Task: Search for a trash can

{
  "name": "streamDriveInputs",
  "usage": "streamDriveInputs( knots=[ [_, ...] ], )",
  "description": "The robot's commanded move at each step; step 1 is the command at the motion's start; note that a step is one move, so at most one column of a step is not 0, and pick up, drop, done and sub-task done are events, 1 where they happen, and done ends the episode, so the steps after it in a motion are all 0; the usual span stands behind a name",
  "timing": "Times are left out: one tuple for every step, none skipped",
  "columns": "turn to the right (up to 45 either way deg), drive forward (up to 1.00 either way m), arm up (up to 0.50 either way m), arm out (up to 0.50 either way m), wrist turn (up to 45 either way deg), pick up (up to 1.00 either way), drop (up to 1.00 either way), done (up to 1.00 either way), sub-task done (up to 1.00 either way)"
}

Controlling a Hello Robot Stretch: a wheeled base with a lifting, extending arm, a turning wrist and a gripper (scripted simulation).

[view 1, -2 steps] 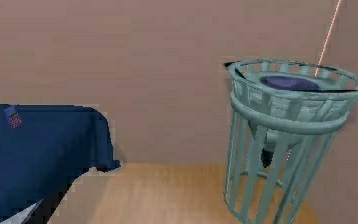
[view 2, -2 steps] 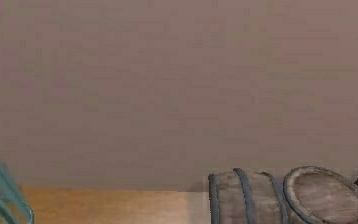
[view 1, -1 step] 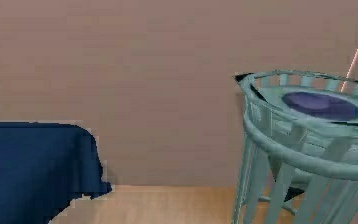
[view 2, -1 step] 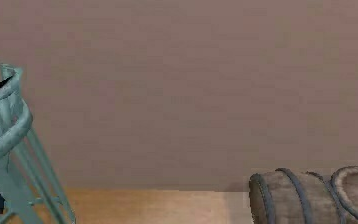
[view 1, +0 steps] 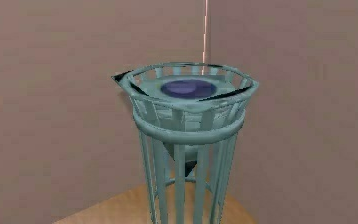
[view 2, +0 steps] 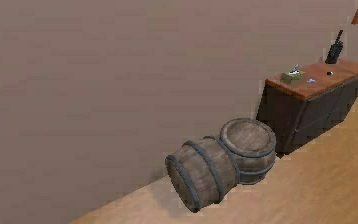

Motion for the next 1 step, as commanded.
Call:
streamDriveInputs(
  knots=[
    [0.0, 0.0, 0.0, 0.0, 0.0, 0.0, 0.0, 1.0, 0.0]
  ],
)
